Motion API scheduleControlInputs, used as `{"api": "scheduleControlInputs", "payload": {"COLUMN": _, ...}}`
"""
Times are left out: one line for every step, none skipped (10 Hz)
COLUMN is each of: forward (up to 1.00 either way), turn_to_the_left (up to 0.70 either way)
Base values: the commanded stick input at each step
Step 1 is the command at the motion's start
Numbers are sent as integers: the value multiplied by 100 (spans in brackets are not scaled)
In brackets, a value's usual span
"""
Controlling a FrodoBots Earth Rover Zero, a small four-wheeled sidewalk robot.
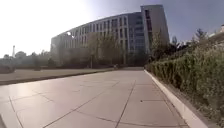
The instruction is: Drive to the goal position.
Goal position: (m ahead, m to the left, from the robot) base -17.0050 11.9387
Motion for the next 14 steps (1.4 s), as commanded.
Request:
{"api": "scheduleControlInputs", "payload": {"forward": 4, "turn_to_the_left": 0}}
{"api": "scheduleControlInputs", "payload": {"forward": 4, "turn_to_the_left": 0}}
{"api": "scheduleControlInputs", "payload": {"forward": 4, "turn_to_the_left": 0}}
{"api": "scheduleControlInputs", "payload": {"forward": 4, "turn_to_the_left": 0}}
{"api": "scheduleControlInputs", "payload": {"forward": 4, "turn_to_the_left": 0}}
{"api": "scheduleControlInputs", "payload": {"forward": 4, "turn_to_the_left": 0}}
{"api": "scheduleControlInputs", "payload": {"forward": 4, "turn_to_the_left": 0}}
{"api": "scheduleControlInputs", "payload": {"forward": 4, "turn_to_the_left": 0}}
{"api": "scheduleControlInputs", "payload": {"forward": 4, "turn_to_the_left": 0}}
{"api": "scheduleControlInputs", "payload": {"forward": 4, "turn_to_the_left": 0}}
{"api": "scheduleControlInputs", "payload": {"forward": 4, "turn_to_the_left": 0}}
{"api": "scheduleControlInputs", "payload": {"forward": 4, "turn_to_the_left": 0}}
{"api": "scheduleControlInputs", "payload": {"forward": 4, "turn_to_the_left": 0}}
{"api": "scheduleControlInputs", "payload": {"forward": 4, "turn_to_the_left": 0}}
